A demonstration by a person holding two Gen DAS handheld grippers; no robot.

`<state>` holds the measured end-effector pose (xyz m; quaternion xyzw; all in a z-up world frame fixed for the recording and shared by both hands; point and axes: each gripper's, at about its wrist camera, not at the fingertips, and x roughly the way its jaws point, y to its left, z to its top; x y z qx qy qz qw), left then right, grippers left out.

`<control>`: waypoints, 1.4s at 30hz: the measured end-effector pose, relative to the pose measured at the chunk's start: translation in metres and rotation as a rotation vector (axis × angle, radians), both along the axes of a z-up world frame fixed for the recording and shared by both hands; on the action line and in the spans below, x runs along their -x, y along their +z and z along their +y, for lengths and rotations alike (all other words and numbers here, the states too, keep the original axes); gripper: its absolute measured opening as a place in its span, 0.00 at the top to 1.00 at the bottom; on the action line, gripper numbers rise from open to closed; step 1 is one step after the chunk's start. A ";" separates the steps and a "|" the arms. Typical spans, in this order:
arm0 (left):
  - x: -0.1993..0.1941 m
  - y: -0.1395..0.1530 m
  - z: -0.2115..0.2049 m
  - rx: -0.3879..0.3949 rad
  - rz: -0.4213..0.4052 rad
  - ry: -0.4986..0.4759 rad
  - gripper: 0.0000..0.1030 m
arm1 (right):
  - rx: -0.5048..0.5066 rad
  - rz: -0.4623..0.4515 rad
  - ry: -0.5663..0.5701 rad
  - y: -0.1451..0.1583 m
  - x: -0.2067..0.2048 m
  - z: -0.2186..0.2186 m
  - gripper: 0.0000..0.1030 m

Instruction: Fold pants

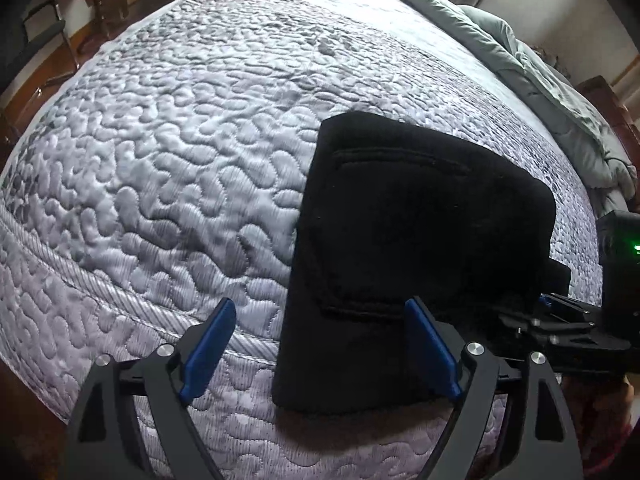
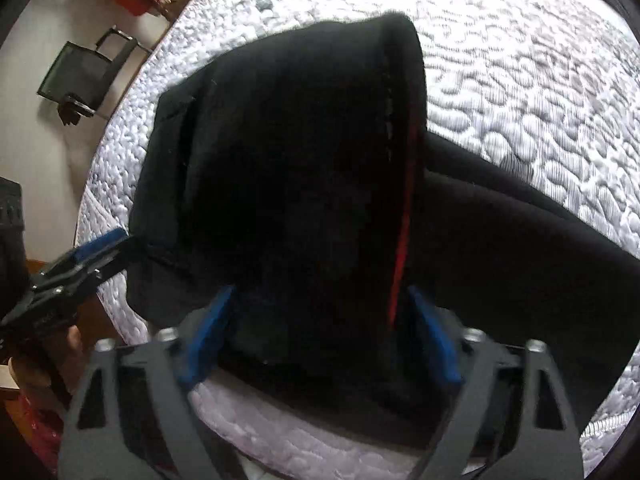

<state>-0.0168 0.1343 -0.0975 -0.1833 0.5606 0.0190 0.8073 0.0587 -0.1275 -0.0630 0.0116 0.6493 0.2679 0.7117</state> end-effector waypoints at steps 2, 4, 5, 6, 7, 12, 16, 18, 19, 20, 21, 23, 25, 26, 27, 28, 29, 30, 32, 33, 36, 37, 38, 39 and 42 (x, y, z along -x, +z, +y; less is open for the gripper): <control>0.001 0.000 0.002 -0.001 0.000 0.007 0.16 | -0.043 -0.003 -0.012 0.007 0.001 -0.009 0.73; 0.002 0.002 0.003 0.004 -0.005 0.018 0.16 | -0.093 -0.011 -0.015 0.017 0.001 -0.016 0.79; 0.002 0.003 0.004 0.006 -0.007 0.024 0.16 | -0.117 -0.017 -0.019 0.025 0.002 -0.021 0.81; 0.003 0.005 0.005 0.010 -0.013 0.031 0.16 | -0.141 -0.025 -0.024 0.032 0.004 -0.024 0.82; 0.002 0.006 0.005 0.014 -0.017 0.033 0.16 | -0.168 -0.046 -0.027 0.043 0.005 -0.030 0.83; -0.001 0.016 -0.001 0.024 -0.037 0.020 0.16 | -0.170 -0.138 -0.050 0.080 0.015 -0.061 0.84; -0.008 0.022 -0.020 0.019 -0.048 -0.022 0.16 | -0.109 -0.182 -0.094 0.095 0.021 -0.105 0.84; -0.011 0.022 -0.031 0.017 -0.048 -0.046 0.16 | -0.100 -0.175 -0.118 0.094 0.023 -0.122 0.84; -0.014 0.022 -0.040 0.014 -0.047 -0.066 0.16 | -0.100 -0.170 -0.132 0.093 0.025 -0.133 0.84; -0.015 0.022 -0.047 0.011 -0.047 -0.077 0.16 | -0.101 -0.168 -0.142 0.090 0.027 -0.142 0.84; -0.017 0.022 -0.053 0.007 -0.046 -0.090 0.16 | -0.100 -0.169 -0.152 0.090 0.028 -0.149 0.84; -0.019 0.022 -0.068 -0.005 -0.046 -0.123 0.16 | -0.089 -0.180 -0.181 0.090 0.034 -0.162 0.84; -0.021 0.021 -0.081 -0.020 -0.047 -0.153 0.16 | -0.080 -0.179 -0.207 0.090 0.036 -0.178 0.84; -0.022 0.021 -0.087 -0.028 -0.046 -0.164 0.16 | -0.075 -0.174 -0.219 0.086 0.037 -0.184 0.84; -0.023 0.020 -0.092 -0.034 -0.045 -0.173 0.16 | -0.069 -0.166 -0.227 0.084 0.038 -0.190 0.84; -0.024 0.018 -0.097 -0.041 -0.042 -0.183 0.16 | -0.064 -0.157 -0.235 0.080 0.038 -0.195 0.84; -0.026 0.017 -0.102 -0.046 -0.038 -0.191 0.16 | -0.060 -0.147 -0.248 0.076 0.039 -0.201 0.84; -0.027 0.015 -0.104 -0.047 -0.035 -0.195 0.16 | -0.059 -0.136 -0.268 0.071 0.039 -0.208 0.84; -0.028 0.011 -0.112 -0.055 -0.026 -0.207 0.16 | -0.053 -0.119 -0.289 0.062 0.039 -0.217 0.83; -0.030 0.007 -0.116 -0.071 -0.017 -0.215 0.16 | -0.047 -0.108 -0.300 0.057 0.037 -0.221 0.83; -0.030 -0.001 -0.124 -0.107 -0.006 -0.234 0.16 | -0.049 -0.058 -0.309 0.034 0.037 -0.227 0.83; -0.029 -0.001 -0.125 -0.113 -0.005 -0.235 0.16 | -0.045 -0.045 -0.309 0.027 0.038 -0.225 0.83; -0.030 -0.002 -0.125 -0.115 -0.004 -0.234 0.16 | -0.040 -0.047 -0.301 0.025 0.039 -0.222 0.83; -0.030 -0.002 -0.124 -0.117 -0.004 -0.231 0.16 | -0.037 -0.056 -0.292 0.024 0.039 -0.219 0.83; -0.031 0.000 -0.121 -0.127 -0.022 -0.217 0.16 | -0.026 -0.066 -0.266 0.024 0.037 -0.210 0.83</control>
